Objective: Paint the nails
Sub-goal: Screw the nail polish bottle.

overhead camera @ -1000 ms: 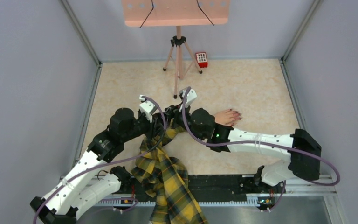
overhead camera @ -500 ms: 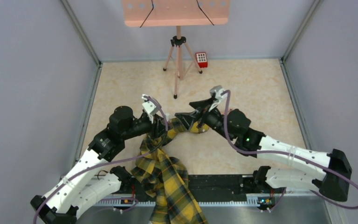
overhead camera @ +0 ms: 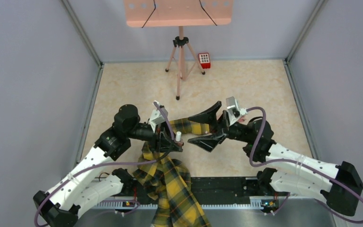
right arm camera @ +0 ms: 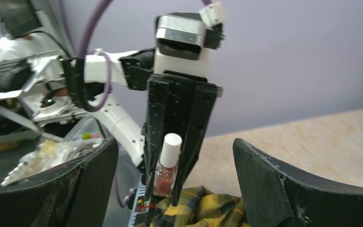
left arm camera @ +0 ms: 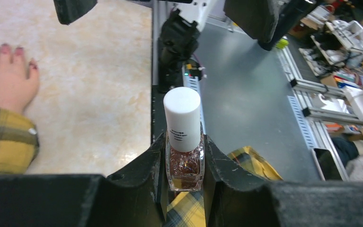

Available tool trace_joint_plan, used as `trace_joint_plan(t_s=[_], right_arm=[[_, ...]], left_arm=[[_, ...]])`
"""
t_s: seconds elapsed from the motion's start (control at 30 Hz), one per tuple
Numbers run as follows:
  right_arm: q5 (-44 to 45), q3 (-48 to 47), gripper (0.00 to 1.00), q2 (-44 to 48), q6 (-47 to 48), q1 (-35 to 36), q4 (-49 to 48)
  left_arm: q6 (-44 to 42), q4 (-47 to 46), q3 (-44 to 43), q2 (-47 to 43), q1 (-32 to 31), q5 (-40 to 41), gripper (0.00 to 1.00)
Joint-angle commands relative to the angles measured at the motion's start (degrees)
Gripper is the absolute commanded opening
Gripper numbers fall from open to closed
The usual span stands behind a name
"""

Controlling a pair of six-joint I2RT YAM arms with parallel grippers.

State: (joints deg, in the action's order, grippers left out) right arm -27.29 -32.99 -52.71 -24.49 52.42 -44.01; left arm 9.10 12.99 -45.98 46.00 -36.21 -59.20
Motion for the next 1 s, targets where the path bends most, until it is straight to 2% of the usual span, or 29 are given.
trace_joint_plan(t_s=[0.0, 0.2, 0.63, 0.87, 0.97], right_arm=[[-13.7, -2.1, 0.86, -3.4, -4.9, -0.2, -14.5], [-19.6, -5.3, 0.81, -9.3, -8.7, -0.1, -18.1], [-22.4, -9.0, 0.68, -16.9, -12.9, 2.6, -22.8], [-23.9, -10.1, 0.53, -18.5, -14.6, 2.7, -22.6], [-24.0, -10.4, 0.51, -18.9, -15.6, 2.7, -22.3]], left_arm=[[2.5, -5.9, -1.3, -0.3, -1.3, -9.4, 0.00], [2.3, -5.9, -1.2, -0.2, -2.2, -9.5, 0.00], [1.2, -4.8, -1.3, -0.2, -3.3, -8.3, 0.00], [0.4, -4.1, -1.4, -0.5, -3.3, -7.5, 0.00], [-0.2, -3.5, -1.5, -0.7, -3.3, -6.6, 0.00]])
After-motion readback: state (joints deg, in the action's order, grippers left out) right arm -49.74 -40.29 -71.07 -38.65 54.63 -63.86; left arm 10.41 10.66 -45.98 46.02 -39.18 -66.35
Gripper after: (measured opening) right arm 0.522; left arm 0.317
